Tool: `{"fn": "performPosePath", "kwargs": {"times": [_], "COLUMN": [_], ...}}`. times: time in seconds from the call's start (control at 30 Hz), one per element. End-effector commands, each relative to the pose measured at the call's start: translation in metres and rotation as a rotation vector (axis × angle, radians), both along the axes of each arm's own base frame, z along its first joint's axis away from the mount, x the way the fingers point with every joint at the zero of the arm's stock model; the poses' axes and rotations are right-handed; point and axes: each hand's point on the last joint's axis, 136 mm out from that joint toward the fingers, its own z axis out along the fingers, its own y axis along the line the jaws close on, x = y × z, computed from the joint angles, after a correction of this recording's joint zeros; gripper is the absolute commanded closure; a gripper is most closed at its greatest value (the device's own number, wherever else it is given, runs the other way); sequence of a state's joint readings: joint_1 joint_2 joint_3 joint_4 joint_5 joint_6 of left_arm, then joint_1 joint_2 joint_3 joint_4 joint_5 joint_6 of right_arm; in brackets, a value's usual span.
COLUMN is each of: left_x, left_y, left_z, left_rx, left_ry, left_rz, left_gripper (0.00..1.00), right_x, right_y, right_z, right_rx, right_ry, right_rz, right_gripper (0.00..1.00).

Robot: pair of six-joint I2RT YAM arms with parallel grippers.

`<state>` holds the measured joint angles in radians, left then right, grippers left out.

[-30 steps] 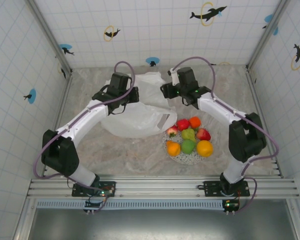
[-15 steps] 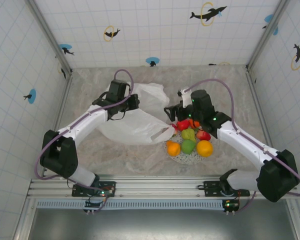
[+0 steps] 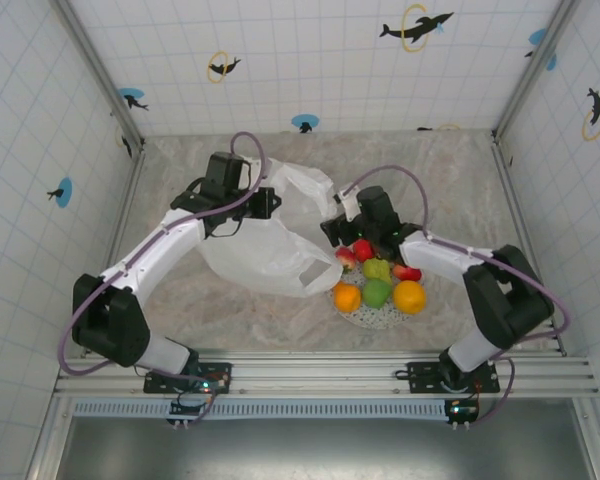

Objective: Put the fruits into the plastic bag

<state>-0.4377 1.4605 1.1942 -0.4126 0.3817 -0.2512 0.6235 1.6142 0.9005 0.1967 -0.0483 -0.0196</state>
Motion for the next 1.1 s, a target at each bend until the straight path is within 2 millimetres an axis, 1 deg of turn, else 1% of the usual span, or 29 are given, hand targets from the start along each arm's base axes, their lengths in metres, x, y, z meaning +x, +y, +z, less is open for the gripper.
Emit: {"fn": "performPosePath", "kwargs": {"times": [0.0, 0.1, 0.13, 0.17, 0.2, 0.3, 0.4, 0.53, 0.6, 0.67, 0.73, 0.77, 0.83, 0.87, 0.93, 1.07], "left_x": [-0.012, -0.010, -0.010, -0.008, -0.006, 0.000, 0.006, 0.008, 0.011, 0.012, 0.012, 0.011, 0.008, 0.005, 0.002, 0.003], "left_y": [0.009, 0.019, 0.022, 0.027, 0.033, 0.054, 0.077, 0.102, 0.114, 0.123, 0.121, 0.114, 0.096, 0.085, 0.072, 0.065], "left_z": [0.007, 0.003, 0.002, 0.001, 0.000, -0.003, -0.001, 0.000, 0.003, 0.004, 0.006, 0.006, 0.009, 0.011, 0.014, 0.015], "left_rx": [0.081, 0.145, 0.167, 0.196, 0.228, 0.340, 0.449, 0.567, 0.629, 0.683, 0.666, 0.632, 0.537, 0.474, 0.398, 0.330], "left_ry": [-0.032, -0.050, -0.052, -0.059, -0.066, -0.086, -0.109, -0.132, -0.147, -0.154, -0.154, -0.148, -0.132, -0.123, -0.113, -0.085], "left_rz": [-0.069, -0.053, -0.046, -0.032, -0.015, 0.054, 0.130, 0.204, 0.252, 0.287, 0.287, 0.267, 0.218, 0.182, 0.158, 0.182], "left_gripper": [1.00, 1.00, 1.00, 1.00, 1.00, 1.00, 0.98, 0.97, 1.00, 1.00, 1.00, 1.00, 1.00, 1.00, 1.00, 1.00], "right_x": [0.018, 0.011, 0.008, 0.005, 0.003, -0.008, -0.022, -0.037, -0.042, -0.042, -0.037, -0.032, -0.026, -0.022, -0.016, -0.013], "right_y": [0.031, 0.041, 0.042, 0.043, 0.043, 0.046, 0.051, 0.057, 0.059, 0.058, 0.054, 0.051, 0.043, 0.040, 0.035, 0.031], "right_z": [0.051, 0.060, 0.063, 0.068, 0.071, 0.083, 0.098, 0.117, 0.124, 0.129, 0.125, 0.122, 0.106, 0.101, 0.088, 0.072], "right_rx": [0.054, 0.050, 0.049, 0.052, 0.052, 0.076, 0.125, 0.223, 0.256, 0.268, 0.233, 0.207, 0.137, 0.122, 0.097, 0.084], "right_ry": [-0.196, -0.240, -0.245, -0.252, -0.252, -0.220, -0.181, -0.127, -0.107, -0.100, -0.099, -0.103, -0.069, -0.056, -0.019, 0.047], "right_rz": [0.046, 0.070, 0.073, 0.073, 0.066, 0.055, 0.031, 0.001, -0.013, -0.032, -0.060, -0.078, -0.104, -0.108, -0.107, -0.077], "right_gripper": [0.37, 0.64, 0.74, 0.90, 1.00, 1.00, 1.00, 1.00, 1.00, 1.00, 1.00, 1.00, 1.00, 0.99, 0.94, 0.80]}}
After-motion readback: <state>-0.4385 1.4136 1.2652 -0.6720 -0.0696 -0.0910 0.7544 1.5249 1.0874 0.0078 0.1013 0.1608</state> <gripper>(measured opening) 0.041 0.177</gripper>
